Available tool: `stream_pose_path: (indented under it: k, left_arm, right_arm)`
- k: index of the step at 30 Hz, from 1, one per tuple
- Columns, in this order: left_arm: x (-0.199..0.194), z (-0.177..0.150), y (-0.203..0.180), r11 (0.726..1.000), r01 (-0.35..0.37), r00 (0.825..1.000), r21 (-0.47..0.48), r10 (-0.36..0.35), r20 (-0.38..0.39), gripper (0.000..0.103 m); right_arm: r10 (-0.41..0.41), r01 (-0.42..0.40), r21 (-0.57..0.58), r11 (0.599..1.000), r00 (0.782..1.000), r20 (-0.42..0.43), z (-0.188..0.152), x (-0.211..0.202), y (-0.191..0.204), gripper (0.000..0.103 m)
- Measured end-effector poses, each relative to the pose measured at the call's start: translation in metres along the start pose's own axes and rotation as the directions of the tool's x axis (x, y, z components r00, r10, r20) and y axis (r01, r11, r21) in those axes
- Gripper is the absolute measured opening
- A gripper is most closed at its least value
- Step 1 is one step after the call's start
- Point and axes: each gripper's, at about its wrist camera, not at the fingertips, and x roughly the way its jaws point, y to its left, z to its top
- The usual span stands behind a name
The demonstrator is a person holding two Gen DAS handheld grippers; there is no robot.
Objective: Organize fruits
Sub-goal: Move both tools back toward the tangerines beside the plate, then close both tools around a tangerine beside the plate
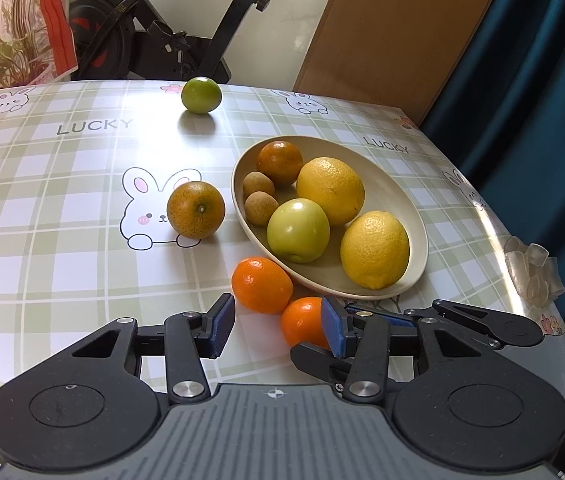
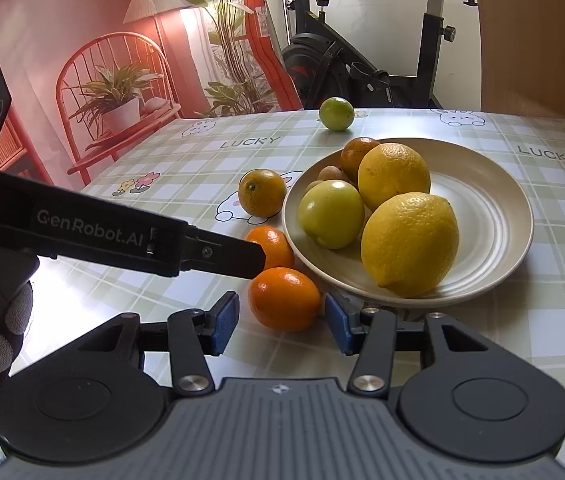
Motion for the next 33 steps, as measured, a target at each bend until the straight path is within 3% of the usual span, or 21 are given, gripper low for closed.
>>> stream_pose_path:
  k: [15, 21, 33]
  left_arm:
    - [0.022, -0.004, -0.014, 0.998, 0.060, 0.996, -0.008, -0.060, -0.072, 0.046]
    - [0.024, -0.005, -0.018, 0.999, 0.049, 0.996, 0.001, -0.049, -0.080, 0.043]
    - [0.003, 0.007, -0.038, 0.998, 0.040, 0.999, 0.046, -0.039, -0.018, 0.043]
  right_arm:
    - [0.014, -0.014, 0.023, 1.000, 1.000, 0.008, -0.003, 0.005, -0.006, 0.047]
    - [0.021, -0.021, 0.025, 0.999, 1.000, 0.003, -0.005, 0.005, -0.007, 0.046]
    - [0.019, -0.022, 0.029, 0.999, 0.997, 0.071, 0.003, -0.017, -0.006, 0.046]
